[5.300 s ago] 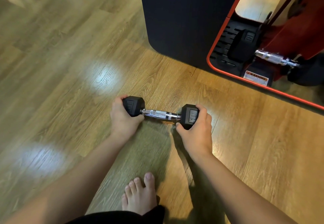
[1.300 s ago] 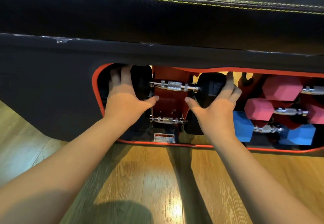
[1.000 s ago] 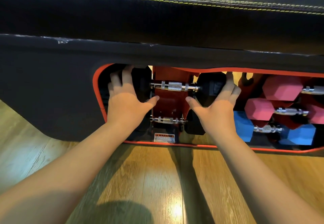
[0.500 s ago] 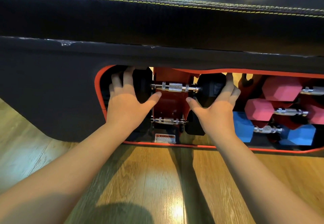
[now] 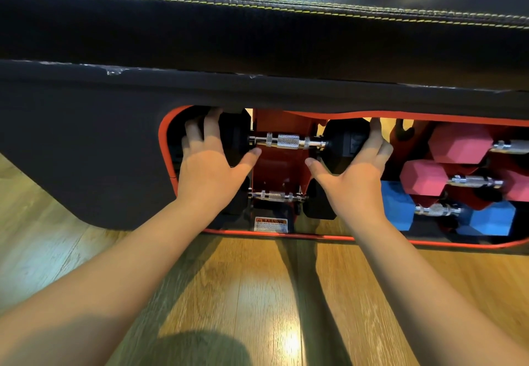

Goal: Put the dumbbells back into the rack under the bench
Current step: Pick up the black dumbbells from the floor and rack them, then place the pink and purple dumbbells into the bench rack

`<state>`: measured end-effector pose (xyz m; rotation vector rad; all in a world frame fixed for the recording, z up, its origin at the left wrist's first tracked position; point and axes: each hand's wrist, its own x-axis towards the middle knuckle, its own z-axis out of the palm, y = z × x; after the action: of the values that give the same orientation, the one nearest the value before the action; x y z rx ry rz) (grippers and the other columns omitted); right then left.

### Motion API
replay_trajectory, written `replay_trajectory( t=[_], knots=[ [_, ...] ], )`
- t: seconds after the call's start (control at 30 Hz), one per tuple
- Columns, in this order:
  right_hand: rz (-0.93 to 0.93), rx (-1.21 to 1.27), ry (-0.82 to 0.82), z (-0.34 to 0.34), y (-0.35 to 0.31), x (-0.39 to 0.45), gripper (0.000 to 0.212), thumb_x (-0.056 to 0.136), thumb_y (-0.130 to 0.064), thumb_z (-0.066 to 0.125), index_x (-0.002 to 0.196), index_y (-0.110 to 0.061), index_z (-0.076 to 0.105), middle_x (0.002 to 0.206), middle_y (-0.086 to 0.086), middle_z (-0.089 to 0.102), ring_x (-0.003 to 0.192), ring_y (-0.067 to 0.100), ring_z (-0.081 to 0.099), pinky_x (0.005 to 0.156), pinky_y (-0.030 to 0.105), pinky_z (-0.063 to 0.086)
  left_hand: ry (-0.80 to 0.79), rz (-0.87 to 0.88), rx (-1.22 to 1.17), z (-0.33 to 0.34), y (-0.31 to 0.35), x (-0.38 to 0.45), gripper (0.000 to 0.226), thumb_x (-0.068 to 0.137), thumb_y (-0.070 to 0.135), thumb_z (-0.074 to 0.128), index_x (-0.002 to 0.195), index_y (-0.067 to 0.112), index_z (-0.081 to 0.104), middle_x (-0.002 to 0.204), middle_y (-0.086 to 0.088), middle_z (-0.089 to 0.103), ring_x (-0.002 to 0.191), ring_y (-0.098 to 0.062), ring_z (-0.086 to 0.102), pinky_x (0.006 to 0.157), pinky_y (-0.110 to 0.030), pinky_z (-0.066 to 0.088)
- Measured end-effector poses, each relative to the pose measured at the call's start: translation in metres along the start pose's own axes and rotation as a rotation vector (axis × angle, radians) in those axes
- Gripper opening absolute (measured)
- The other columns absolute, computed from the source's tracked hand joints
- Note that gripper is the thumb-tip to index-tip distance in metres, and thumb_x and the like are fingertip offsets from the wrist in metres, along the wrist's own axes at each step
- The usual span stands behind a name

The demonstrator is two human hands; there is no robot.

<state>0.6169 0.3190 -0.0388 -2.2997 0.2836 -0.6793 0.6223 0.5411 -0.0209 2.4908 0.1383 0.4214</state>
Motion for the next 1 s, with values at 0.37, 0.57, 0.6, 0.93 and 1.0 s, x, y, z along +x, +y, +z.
replay_trajectory(
  t=[0.37, 0.57, 0.6, 0.93, 1.0],
  knots=[
    [0.152, -0.332, -0.323, -0.034, -0.026, 0.008, 0.114, 0.071, -0.078, 0.063, 0.146, 0.001, 0.029, 0.146, 0.027, 0.031, 0.130, 0.042, 0.031, 0.100, 0.046, 0.038, -0.295, -0.092, -0.116, -0.046, 0.022, -0.007, 0.095, 0.087, 0.058, 0.064, 0.156, 0.028, 0.006, 0.162, -0.015, 0.014, 0.142, -0.035, 0.034, 0.112, -0.047, 0.039],
    [0.151, -0.348, -0.539, -0.085, -0.082, -0.008, 0.101, 0.081, -0.057, 0.072, 0.150, -0.008, 0.018, 0.152, 0.025, 0.019, 0.132, 0.047, 0.026, 0.107, 0.054, 0.030, -0.466, -0.049, -0.069, -0.112, 0.047, -0.021, 0.078, 0.088, 0.052, 0.065, 0.150, 0.020, 0.030, 0.151, -0.006, 0.031, 0.141, -0.024, 0.030, 0.115, -0.048, 0.034],
    [0.159, -0.323, -0.580, -0.096, -0.093, -0.013, 0.099, 0.082, -0.054, 0.072, 0.152, -0.013, 0.015, 0.155, 0.022, 0.014, 0.134, 0.047, 0.024, 0.108, 0.055, 0.030, -0.497, -0.055, -0.065, -0.125, 0.052, -0.024, 0.077, 0.088, 0.052, 0.065, 0.149, 0.020, 0.032, 0.151, -0.005, 0.031, 0.143, -0.023, 0.028, 0.116, -0.046, 0.033],
    [0.154, -0.307, -0.868, -0.230, -0.248, -0.021, 0.089, 0.090, -0.047, 0.065, 0.157, -0.025, 0.010, 0.162, 0.008, 0.002, 0.142, 0.040, 0.018, 0.112, 0.049, 0.027, -0.705, 0.002, 0.070, -0.303, 0.127, -0.043, 0.054, 0.092, 0.048, 0.060, 0.138, 0.023, 0.049, 0.147, 0.003, 0.041, 0.140, -0.015, 0.033, 0.113, -0.034, 0.033],
    [0.157, -0.277, -0.864, -0.262, -0.288, -0.012, 0.089, 0.090, -0.047, 0.065, 0.157, -0.028, 0.010, 0.162, 0.003, 0.002, 0.143, 0.037, 0.016, 0.113, 0.048, 0.028, -0.689, -0.004, 0.068, -0.347, 0.149, -0.041, 0.059, 0.093, 0.048, 0.060, 0.144, 0.024, 0.044, 0.155, 0.002, 0.035, 0.146, -0.014, 0.023, 0.117, -0.033, 0.026]
  ],
)
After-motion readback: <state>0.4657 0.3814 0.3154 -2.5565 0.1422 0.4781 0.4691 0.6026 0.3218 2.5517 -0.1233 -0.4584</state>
